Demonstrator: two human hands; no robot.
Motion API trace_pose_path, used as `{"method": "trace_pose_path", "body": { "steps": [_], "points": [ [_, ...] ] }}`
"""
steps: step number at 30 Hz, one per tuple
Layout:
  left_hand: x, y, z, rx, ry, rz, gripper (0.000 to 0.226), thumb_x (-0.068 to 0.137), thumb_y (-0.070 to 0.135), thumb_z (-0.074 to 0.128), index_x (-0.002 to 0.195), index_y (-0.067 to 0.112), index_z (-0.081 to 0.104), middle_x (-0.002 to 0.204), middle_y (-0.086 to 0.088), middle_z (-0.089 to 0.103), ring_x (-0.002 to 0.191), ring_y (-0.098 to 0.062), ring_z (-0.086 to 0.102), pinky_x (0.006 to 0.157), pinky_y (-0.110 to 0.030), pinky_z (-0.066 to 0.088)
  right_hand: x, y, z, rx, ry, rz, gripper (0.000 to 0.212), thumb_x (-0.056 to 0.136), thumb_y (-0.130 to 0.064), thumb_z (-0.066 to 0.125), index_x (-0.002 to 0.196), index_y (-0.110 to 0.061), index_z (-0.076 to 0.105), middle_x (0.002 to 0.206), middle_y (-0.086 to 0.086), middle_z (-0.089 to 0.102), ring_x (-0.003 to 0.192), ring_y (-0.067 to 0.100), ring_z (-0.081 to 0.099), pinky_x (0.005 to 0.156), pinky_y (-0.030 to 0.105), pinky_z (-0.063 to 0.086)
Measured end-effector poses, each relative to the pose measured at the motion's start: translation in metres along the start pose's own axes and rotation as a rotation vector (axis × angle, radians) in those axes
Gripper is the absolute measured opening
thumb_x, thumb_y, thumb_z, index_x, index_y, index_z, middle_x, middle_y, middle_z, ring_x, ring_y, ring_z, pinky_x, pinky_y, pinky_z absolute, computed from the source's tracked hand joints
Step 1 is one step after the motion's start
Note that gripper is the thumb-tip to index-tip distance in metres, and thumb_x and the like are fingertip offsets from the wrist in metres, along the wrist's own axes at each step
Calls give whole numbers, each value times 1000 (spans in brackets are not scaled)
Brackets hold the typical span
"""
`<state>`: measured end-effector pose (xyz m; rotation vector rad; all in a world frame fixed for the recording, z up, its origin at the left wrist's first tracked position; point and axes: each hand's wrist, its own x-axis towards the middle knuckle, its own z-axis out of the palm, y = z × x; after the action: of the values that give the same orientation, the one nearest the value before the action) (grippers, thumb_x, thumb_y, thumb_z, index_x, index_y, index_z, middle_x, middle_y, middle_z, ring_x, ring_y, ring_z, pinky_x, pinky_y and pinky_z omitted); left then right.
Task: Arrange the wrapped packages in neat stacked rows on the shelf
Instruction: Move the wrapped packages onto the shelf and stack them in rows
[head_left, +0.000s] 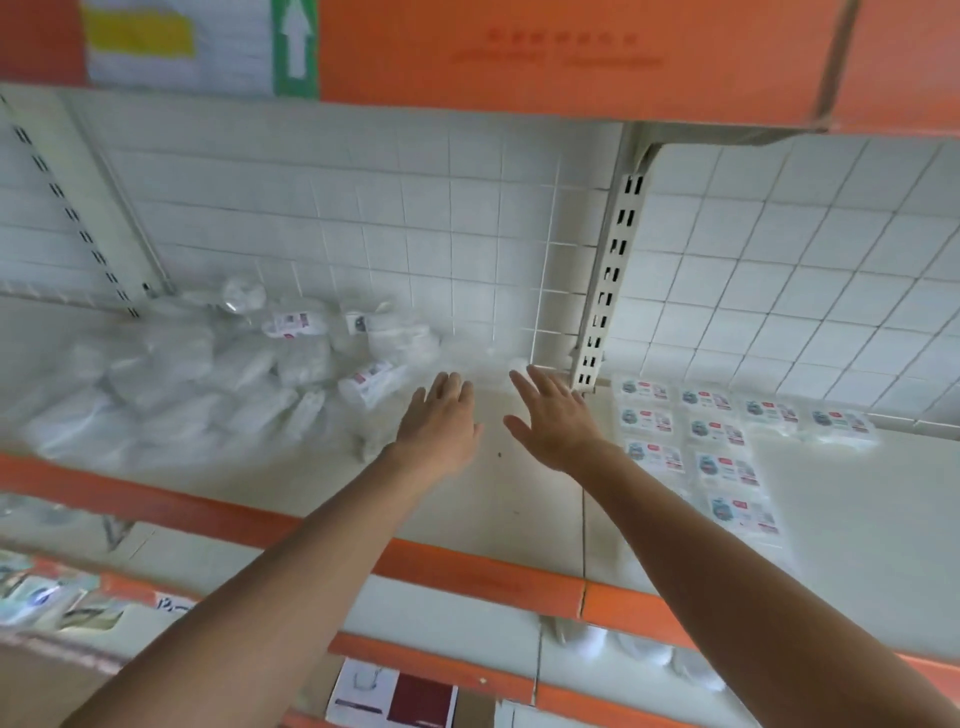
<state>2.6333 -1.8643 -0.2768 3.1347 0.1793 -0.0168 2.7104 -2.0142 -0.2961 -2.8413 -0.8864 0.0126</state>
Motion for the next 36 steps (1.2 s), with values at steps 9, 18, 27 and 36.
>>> {"method": "trace_pose_path", "body": {
  "steps": [9, 18, 27, 36],
  "points": [
    [-7, -35, -32, -29, 236, 114, 50, 99, 19, 42, 145, 4, 29, 154, -14, 24, 145, -28, 16, 115, -34, 17, 27, -47, -1, 33, 60, -15, 68, 99, -44, 41, 154, -27, 7, 162, -1, 7, 148, 20, 9, 118, 48, 18],
    [-10, -85, -41, 40, 141, -222, 54, 92, 43, 59, 131, 9, 43, 130, -12, 51, 120, -31, 46, 91, -38, 41, 63, -97, -32, 148, 181, -231, 70, 94, -16, 48, 154, -26, 14, 162, 2, 10, 146, 22, 17, 112, 40, 32],
    [-28, -106, -42, -160, 172, -211, 42, 87, 33, 61, 121, 10, 50, 119, -9, 49, 109, -28, 49, 77, -33, 40, 100, -101, -40, 100, 89, -209, 70, 91, -29, 61, 151, -19, 26, 150, 6, 26, 132, 27, 38, 102, 38, 40],
    [-43, -103, -53, -271, 213, -187, 43, 85, 34, 59, 119, 10, 50, 117, -9, 46, 112, -28, 45, 84, -36, 45, 87, -104, -43, 129, 191, -110, 56, 82, -33, 71, 127, -15, 43, 121, 6, 51, 107, 26, 55, 82, 36, 45]
  ]
}}
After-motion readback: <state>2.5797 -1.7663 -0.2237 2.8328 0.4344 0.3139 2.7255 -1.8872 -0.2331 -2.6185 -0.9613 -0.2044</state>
